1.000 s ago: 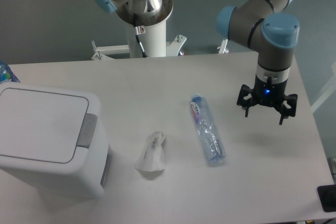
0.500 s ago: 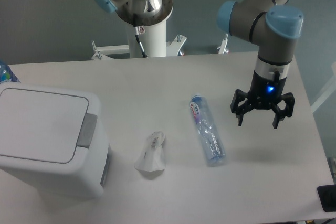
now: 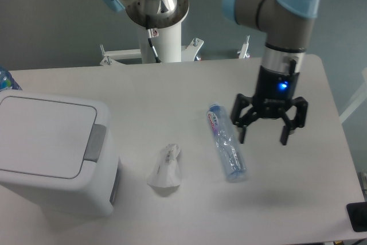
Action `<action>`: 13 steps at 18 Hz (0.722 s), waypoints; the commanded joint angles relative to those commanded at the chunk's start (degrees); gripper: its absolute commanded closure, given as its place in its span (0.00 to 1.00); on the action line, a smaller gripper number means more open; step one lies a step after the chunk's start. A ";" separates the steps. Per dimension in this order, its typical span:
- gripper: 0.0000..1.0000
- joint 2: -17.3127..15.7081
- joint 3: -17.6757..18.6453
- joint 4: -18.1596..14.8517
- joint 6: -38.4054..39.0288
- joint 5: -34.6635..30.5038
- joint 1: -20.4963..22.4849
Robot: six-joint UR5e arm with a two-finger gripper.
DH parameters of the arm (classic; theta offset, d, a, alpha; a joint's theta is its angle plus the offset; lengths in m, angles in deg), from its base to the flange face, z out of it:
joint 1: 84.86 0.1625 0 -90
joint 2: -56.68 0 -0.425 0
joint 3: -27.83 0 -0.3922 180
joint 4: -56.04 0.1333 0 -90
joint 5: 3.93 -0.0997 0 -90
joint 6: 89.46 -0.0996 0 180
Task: Open the trash can
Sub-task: 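Move the open gripper over to the lid of the white trash can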
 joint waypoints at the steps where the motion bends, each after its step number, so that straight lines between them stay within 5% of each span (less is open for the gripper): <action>1: 0.00 -0.79 0.00 -0.09 0.61 0.17 -1.49; 8: 0.00 -3.61 0.79 -0.09 8.95 1.85 -8.97; 13: 0.00 -4.31 1.67 0.00 10.82 1.76 -10.38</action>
